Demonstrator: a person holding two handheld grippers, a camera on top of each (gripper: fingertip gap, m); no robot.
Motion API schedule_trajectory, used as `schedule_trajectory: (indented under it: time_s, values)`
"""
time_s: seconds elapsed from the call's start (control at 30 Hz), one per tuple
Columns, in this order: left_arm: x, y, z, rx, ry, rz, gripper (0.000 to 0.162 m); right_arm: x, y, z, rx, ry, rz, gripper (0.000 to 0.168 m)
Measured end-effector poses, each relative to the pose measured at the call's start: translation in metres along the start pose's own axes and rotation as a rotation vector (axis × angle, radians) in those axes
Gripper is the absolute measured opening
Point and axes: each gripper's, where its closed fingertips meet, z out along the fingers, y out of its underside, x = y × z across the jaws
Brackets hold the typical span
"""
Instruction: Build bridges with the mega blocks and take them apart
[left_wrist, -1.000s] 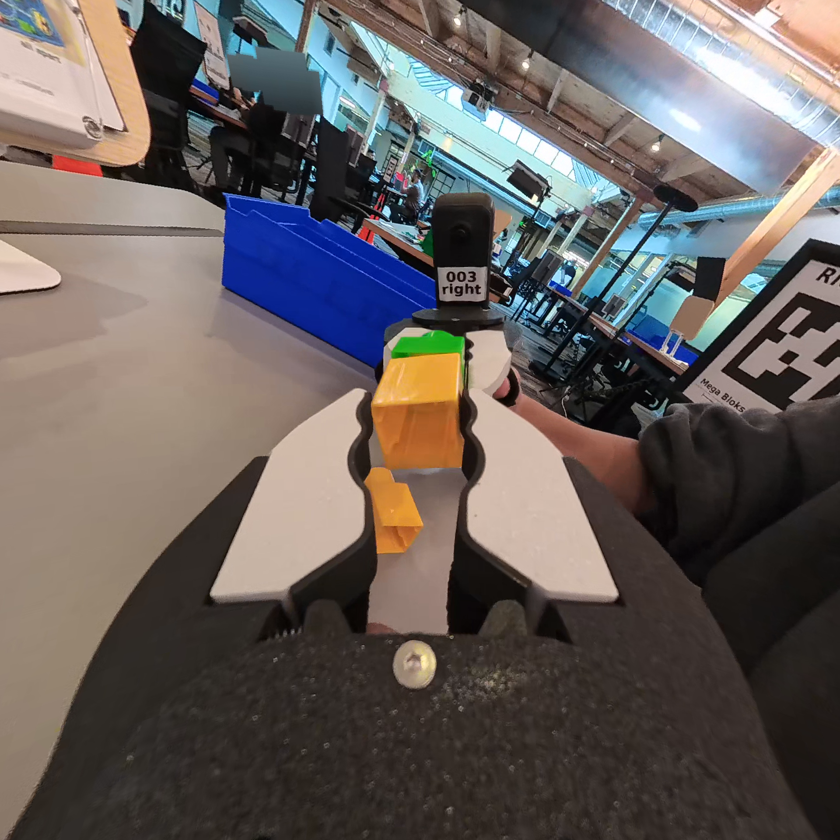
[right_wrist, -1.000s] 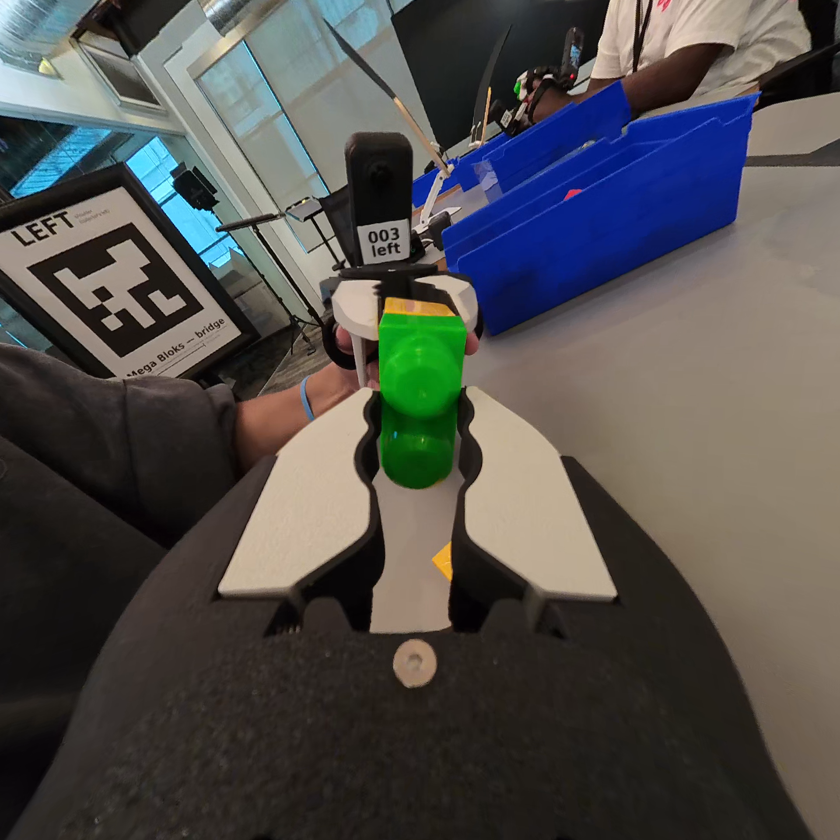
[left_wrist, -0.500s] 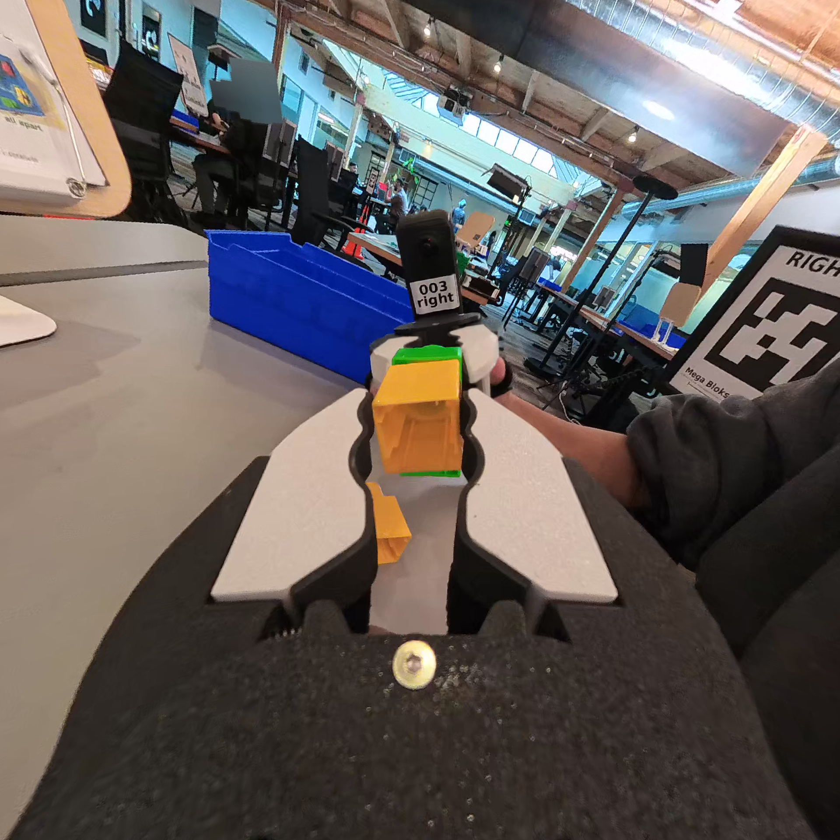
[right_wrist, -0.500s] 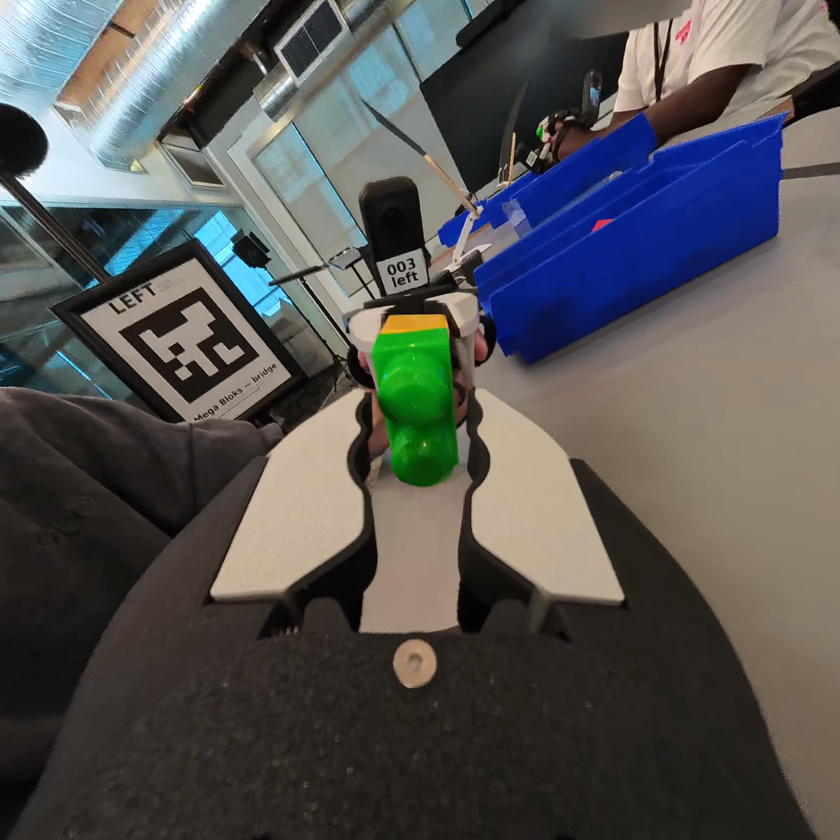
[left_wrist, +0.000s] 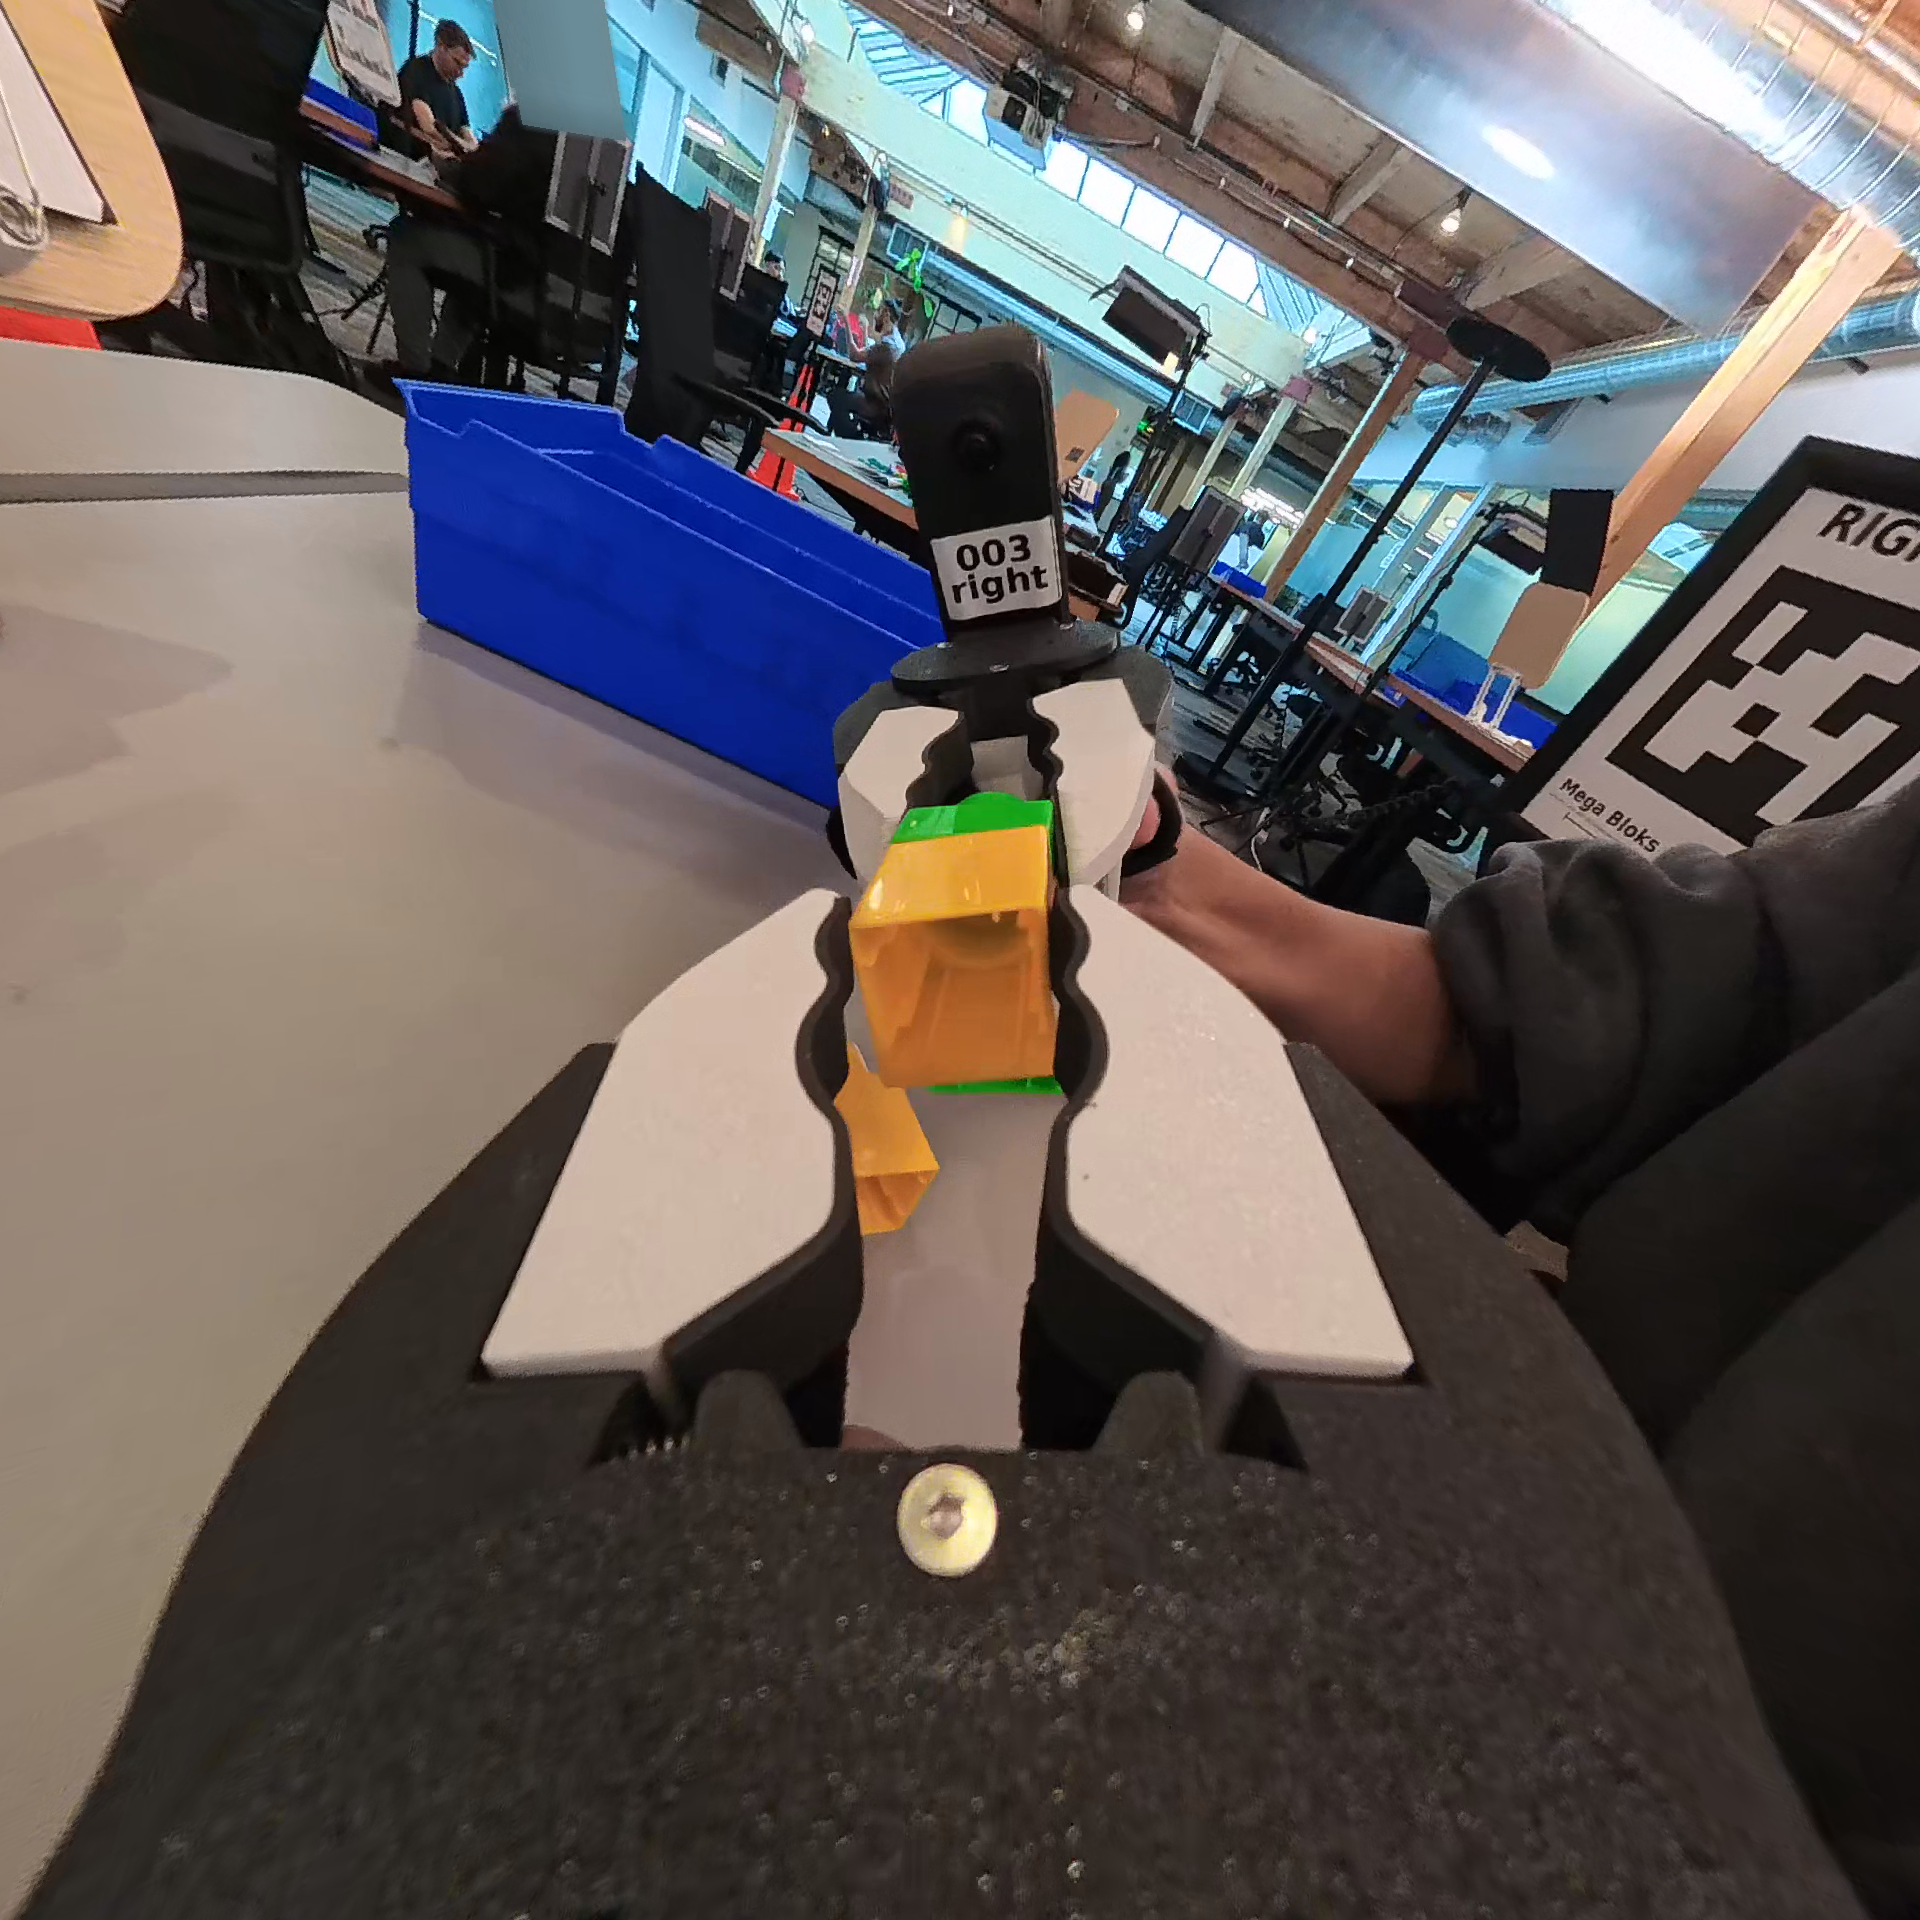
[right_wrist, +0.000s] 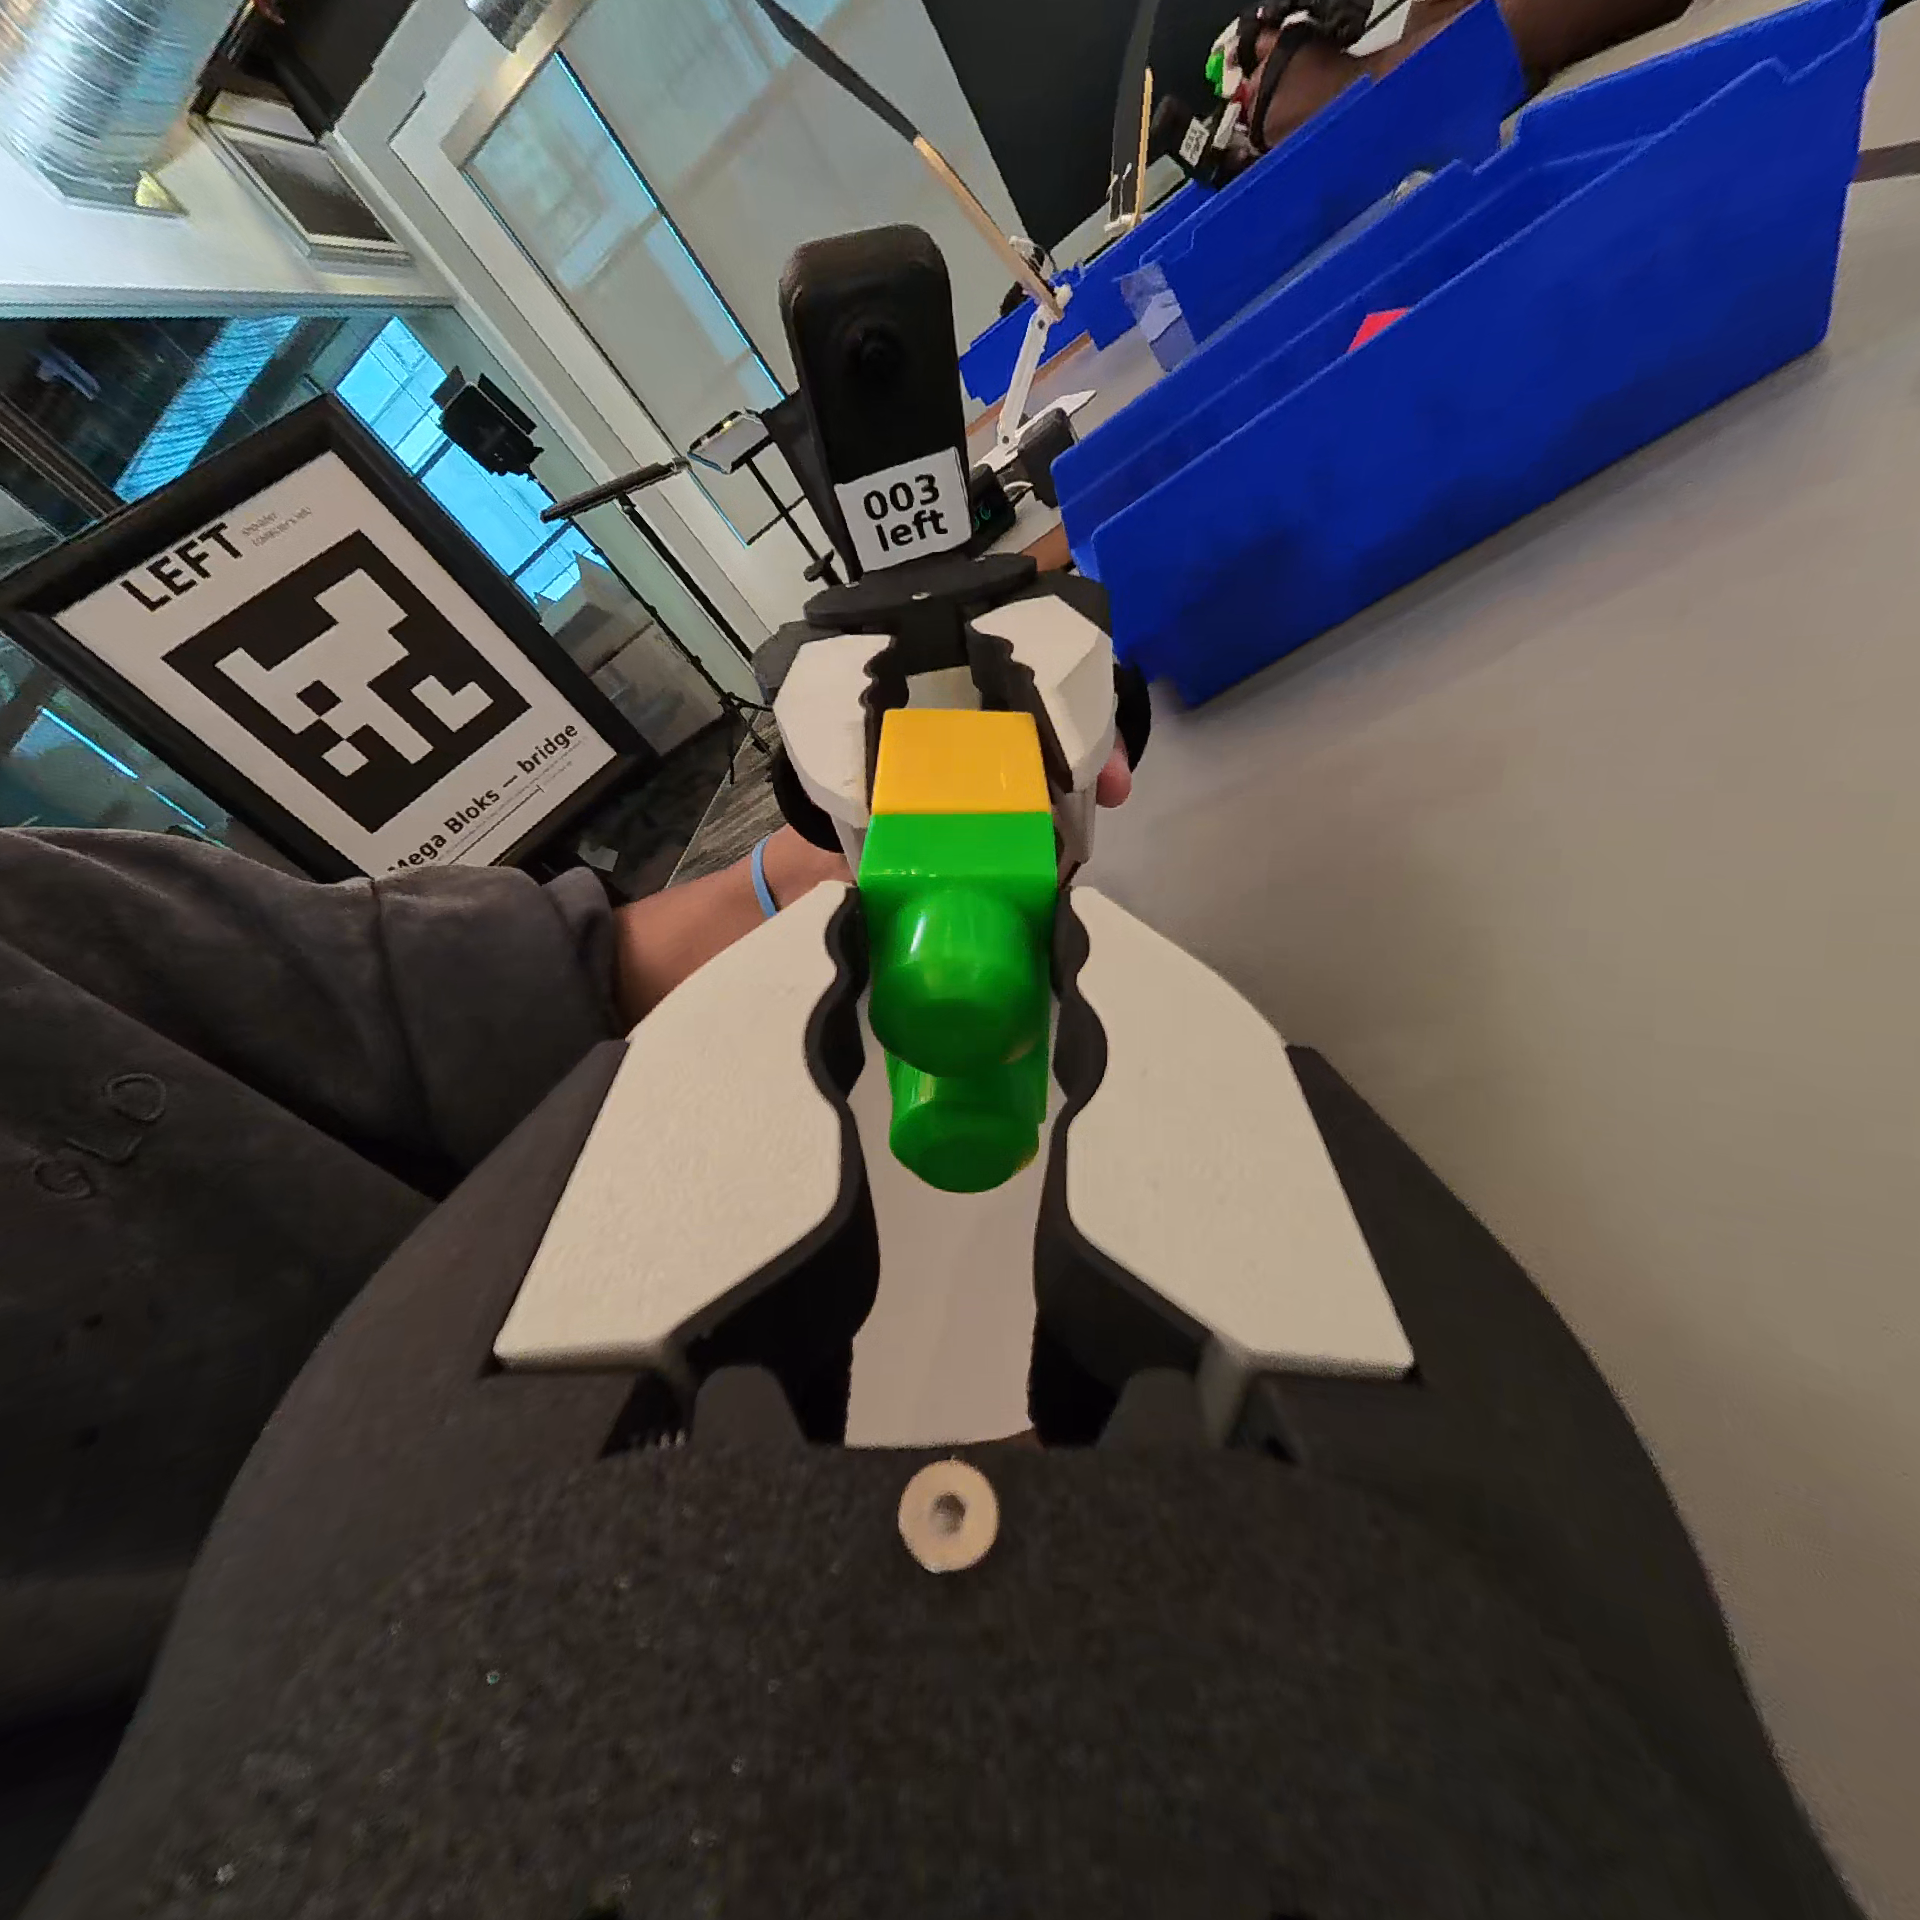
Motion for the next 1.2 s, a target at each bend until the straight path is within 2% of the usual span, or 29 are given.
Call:
schedule_trajectory:
  time_s: [0.23, 0.3, 0.4, 0.57, 0.63, 0.7, 0.83, 0.97, 1.03, 1.1, 1.2]
  values:
    - [-0.006, -0.002, 0.007, -0.002, -0.074, 0.011, 0.039, 0.005, -0.008, -0.011, 0.02, 0.041, -0.02, 0.034]
    - [-0.009, -0.002, 0.004, -0.014, -0.151, 0.033, 0.063, 0.004, -0.021, -0.029, 0.061, 0.08, -0.047, 0.034]
    - [-0.015, 0.017, -0.002, -0.089, -0.307, 0.088, 0.071, 0.001, -0.041, -0.063, 0.121, 0.159, -0.09, 0.034]
    - [-0.014, 0.074, 0.026, -0.28, -0.376, 0.126, 0.07, -0.01, -0.044, -0.089, 0.127, 0.163, -0.095, 0.034]
    - [-0.019, 0.085, 0.033, -0.355, -0.381, 0.121, 0.069, -0.008, -0.037, -0.093, 0.115, 0.16, -0.09, 0.034]
    - [-0.024, 0.091, 0.036, -0.417, -0.396, 0.145, 0.062, -0.008, -0.036, -0.099, 0.133, 0.151, -0.081, 0.034]
    - [-0.037, 0.111, 0.035, -0.587, -0.437, 0.2, 0.065, -0.012, -0.041, -0.107, 0.155, 0.132, -0.088, 0.034]
    - [-0.039, 0.117, 0.043, -0.638, -0.426, 0.229, 0.059, -0.014, -0.04, -0.109, 0.15, 0.123, -0.099, 0.034]
    - [-0.04, 0.124, 0.046, -0.7, -0.42, 0.266, 0.037, -0.012, -0.042, -0.11, 0.164, 0.127, -0.097, 0.034]
    - [-0.037, 0.126, 0.049, -0.715, -0.394, 0.303, 0.037, -0.011, -0.041, -0.11, 0.159, 0.137, -0.098, 0.034]
    - [-0.016, 0.105, 0.048, -0.571, -0.272, 0.214, 0.037, -0.007, -0.033, -0.105, 0.124, 0.147, -0.098, 0.034]
